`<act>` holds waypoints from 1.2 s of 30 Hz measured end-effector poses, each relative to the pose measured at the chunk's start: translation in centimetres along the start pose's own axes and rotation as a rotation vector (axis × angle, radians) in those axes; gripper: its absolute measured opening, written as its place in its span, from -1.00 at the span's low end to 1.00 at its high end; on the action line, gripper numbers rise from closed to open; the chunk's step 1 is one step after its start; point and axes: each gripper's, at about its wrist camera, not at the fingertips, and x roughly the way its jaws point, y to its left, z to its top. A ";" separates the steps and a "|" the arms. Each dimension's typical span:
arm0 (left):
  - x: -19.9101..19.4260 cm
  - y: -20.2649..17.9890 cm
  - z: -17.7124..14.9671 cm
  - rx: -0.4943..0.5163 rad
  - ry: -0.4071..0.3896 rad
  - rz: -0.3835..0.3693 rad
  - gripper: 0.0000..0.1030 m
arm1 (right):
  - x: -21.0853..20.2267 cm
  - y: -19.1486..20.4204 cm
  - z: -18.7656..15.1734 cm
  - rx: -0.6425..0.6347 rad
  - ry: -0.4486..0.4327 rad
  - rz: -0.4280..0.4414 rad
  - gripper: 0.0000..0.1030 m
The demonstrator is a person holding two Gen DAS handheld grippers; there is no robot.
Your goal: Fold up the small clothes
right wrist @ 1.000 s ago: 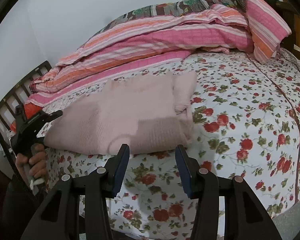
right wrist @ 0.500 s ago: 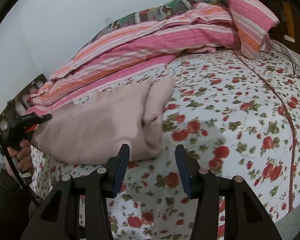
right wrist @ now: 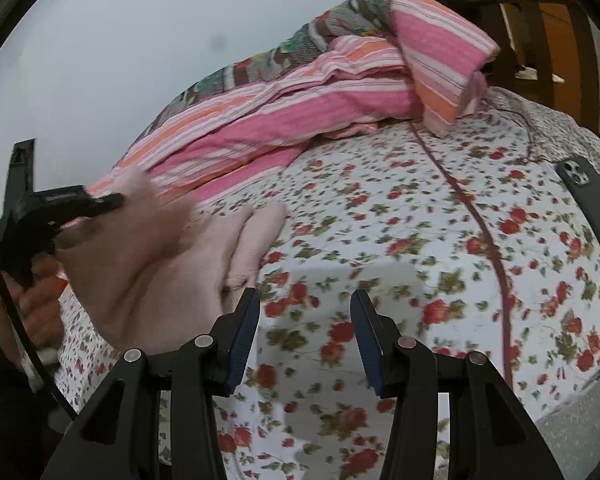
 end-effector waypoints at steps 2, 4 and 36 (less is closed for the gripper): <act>2.2 -1.2 -1.9 0.026 0.070 -0.004 -0.71 | 0.0 -0.3 -0.2 0.004 0.009 -0.007 -0.09; 3.8 -1.3 -3.6 0.038 0.134 -0.040 -0.78 | 0.3 -0.4 -0.4 -0.001 0.024 -0.013 -0.09; -4.3 17.8 -3.1 -0.102 0.013 -0.280 0.34 | 15.3 10.0 1.5 0.287 0.299 0.447 0.23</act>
